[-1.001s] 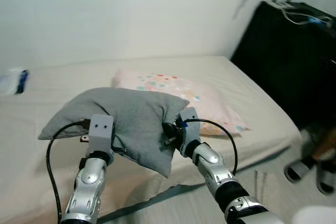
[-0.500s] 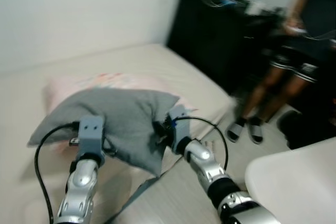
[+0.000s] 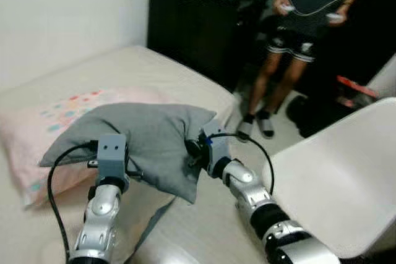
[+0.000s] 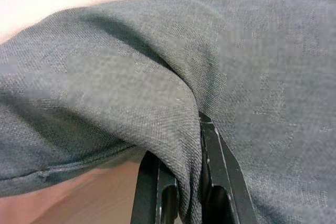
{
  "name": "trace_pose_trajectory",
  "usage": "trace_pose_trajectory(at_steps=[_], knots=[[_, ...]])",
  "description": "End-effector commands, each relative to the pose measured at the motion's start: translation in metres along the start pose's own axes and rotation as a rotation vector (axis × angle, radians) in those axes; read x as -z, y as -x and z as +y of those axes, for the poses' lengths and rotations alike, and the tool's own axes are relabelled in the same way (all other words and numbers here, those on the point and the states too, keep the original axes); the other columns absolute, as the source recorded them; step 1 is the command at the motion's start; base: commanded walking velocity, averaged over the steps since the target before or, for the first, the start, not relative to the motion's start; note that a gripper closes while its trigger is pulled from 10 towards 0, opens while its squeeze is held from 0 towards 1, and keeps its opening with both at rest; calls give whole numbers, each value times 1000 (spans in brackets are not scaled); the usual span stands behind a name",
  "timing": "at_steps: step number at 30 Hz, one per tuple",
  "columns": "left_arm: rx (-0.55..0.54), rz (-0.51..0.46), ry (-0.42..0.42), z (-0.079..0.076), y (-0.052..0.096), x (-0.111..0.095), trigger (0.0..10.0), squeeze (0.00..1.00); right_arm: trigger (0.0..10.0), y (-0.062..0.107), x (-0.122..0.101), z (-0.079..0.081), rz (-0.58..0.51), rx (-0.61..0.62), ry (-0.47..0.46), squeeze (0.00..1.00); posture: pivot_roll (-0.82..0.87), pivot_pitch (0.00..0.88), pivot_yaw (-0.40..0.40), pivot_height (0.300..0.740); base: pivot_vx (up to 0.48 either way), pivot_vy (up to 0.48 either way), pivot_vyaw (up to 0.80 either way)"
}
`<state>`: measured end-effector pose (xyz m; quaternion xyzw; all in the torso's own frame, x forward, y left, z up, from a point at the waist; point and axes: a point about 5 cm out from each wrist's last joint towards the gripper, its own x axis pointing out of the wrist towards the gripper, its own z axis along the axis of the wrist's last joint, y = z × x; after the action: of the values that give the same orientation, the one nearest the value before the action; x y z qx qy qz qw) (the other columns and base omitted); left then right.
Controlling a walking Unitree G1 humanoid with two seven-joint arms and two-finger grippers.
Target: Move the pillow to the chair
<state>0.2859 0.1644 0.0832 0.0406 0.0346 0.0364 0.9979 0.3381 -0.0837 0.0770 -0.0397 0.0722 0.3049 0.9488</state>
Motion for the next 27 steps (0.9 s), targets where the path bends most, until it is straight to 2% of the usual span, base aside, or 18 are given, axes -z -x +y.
trace_pose_trajectory(at_steps=[1, 10, 13, 15, 16, 19, 21, 23, 27], knots=[[-17, -19, -6, 5, 1, -1, 10000, 0, 10000, 1, 3, 0, 18, 6, 6, 0, 40, 24, -167, 740, 0, 0, -800], [5, -4, -11, 0, 1, 1, 10000, 0, 10000, 3, 8, -7, 52, 55, 16, 0, 45, 24, -155, 740, 0, 0, -800], [33, 2, -19, -6, 0, 1, 10000, 0, 10000, 5, 9, -10, 52, 79, 10, 0, 57, 25, -113, 740, 0, 0, -800], [45, 4, -22, -8, 0, 1, 10000, 0, 10000, 5, 9, -10, 51, 87, 7, 0, 57, 25, -113, 740, 0, 0, -800], [70, 6, -26, -12, 0, 1, 10000, 0, 10000, 6, 10, -12, 46, 106, -6, 0, 75, 27, -75, 740, 0, 0, -800], [99, 8, -37, -14, -1, -1, 10000, 0, 10000, 8, 12, -14, 38, 145, -26, 0, 78, 26, -34, 740, 0, 0, -800], [99, 8, -37, -14, -1, -1, 10000, 0, 10000, 8, 12, -14, 38, 145, -26, 0, 78, 26, -34, 740, 0, 0, -800], [132, 6, -67, -13, -4, -3, 10000, 0, 10000, 9, 14, -14, 29, 182, -52, 0, 77, 29, 6, 740, 0, 0, -800], [141, 5, -78, -12, -6, -4, 10000, 0, 10000, 10, 16, -14, 27, 192, -58, 0, 80, 32, 10, 740, 0, 0, -800]])
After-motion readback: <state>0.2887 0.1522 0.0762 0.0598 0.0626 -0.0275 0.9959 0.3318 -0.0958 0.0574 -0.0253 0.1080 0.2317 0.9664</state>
